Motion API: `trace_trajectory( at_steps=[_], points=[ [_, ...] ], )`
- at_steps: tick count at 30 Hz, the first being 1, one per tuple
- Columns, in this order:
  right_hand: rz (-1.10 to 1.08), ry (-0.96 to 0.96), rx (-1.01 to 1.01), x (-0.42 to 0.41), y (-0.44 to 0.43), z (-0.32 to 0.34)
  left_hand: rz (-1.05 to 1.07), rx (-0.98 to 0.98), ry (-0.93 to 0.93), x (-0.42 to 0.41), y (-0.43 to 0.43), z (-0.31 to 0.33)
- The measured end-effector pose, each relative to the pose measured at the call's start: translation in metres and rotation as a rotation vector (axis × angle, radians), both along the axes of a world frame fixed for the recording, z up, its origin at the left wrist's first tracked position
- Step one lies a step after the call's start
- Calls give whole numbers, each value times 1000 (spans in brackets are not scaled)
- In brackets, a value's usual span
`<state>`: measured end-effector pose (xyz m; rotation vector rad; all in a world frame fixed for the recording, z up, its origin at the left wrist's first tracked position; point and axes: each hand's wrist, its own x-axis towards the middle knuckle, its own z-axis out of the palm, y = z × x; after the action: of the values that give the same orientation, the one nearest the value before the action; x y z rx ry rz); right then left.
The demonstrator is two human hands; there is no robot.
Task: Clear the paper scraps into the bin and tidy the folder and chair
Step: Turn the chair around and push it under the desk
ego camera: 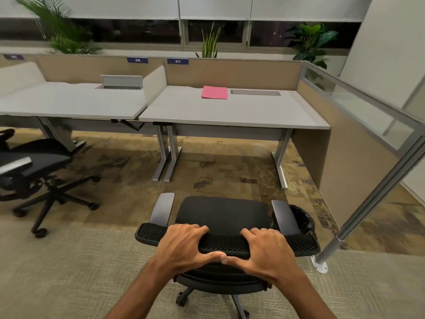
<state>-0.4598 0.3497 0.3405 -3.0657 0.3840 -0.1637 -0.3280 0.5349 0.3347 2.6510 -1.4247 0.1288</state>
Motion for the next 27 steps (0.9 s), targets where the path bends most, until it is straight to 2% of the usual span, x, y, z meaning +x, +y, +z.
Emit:
trace_trajectory(
  at_steps=[12, 27],
  points=[
    [28, -63, -35, 20, -22, -3, -13, -36, -57, 26, -23, 1],
    [69, -68, -47, 87, -98, 1, 33, -82, -86, 88, -98, -8]
  ],
)
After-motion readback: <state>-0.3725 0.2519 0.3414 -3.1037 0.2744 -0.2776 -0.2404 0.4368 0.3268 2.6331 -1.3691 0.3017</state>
